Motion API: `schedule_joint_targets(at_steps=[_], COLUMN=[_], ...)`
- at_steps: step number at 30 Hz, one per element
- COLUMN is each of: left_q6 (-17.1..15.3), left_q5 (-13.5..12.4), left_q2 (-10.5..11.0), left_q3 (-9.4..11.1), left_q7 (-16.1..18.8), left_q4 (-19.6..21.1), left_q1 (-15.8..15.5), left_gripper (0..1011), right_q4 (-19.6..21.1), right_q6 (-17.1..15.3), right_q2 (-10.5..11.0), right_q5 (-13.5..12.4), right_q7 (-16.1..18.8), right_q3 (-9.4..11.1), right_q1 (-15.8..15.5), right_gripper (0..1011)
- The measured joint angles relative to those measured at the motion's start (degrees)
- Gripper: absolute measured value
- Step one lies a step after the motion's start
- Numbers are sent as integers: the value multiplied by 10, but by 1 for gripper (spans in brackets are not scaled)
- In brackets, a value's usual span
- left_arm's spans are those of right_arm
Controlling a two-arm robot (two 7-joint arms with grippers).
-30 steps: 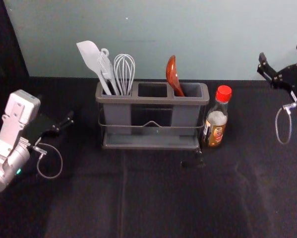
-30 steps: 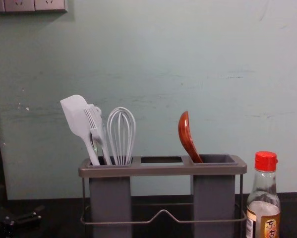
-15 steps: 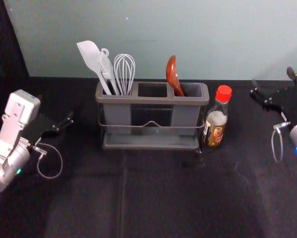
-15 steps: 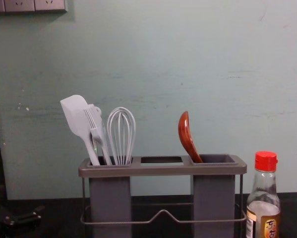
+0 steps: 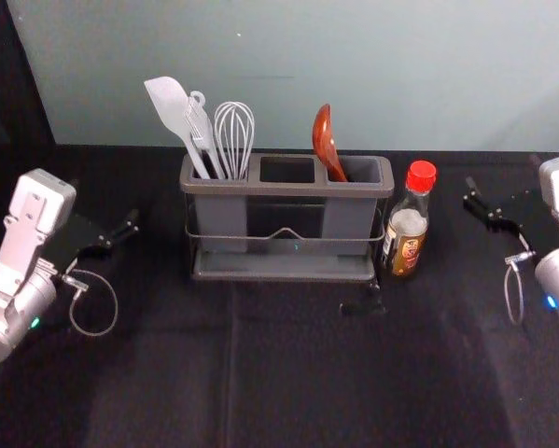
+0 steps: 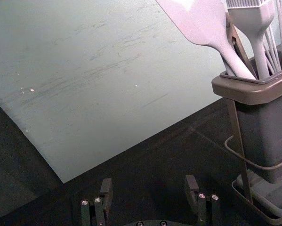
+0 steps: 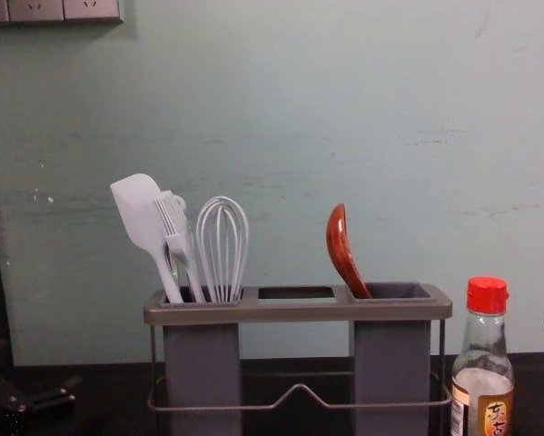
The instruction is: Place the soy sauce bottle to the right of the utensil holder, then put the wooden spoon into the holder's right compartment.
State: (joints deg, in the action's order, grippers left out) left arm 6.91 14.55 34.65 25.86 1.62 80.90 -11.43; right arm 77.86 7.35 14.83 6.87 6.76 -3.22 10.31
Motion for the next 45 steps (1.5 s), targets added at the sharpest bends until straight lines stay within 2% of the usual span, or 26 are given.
schedule_joint_targets(at_steps=[15,27,37,45], left_q6=[0,0,0,0], left_q5=[0,0,0,0], left_q2=[0,0,0,0], left_q3=[0,0,0,0], left_q7=[0,0,0,0], left_q4=[0,0,0,0], left_q1=[0,0,0,0], left_gripper=[1005,1005,1005,1005], right_q4=[-11,-11,-24,-26], right_q6=[19,19,10,7], right_q2=[-12,-20,-15,-11], right_q5=[2,-15,-29,-28], right_q7=[-3,6,33,34], right_q3=[11,18,10,2], right_q1=[2,7,16,14], right_gripper=[1003,1003,1002,1003])
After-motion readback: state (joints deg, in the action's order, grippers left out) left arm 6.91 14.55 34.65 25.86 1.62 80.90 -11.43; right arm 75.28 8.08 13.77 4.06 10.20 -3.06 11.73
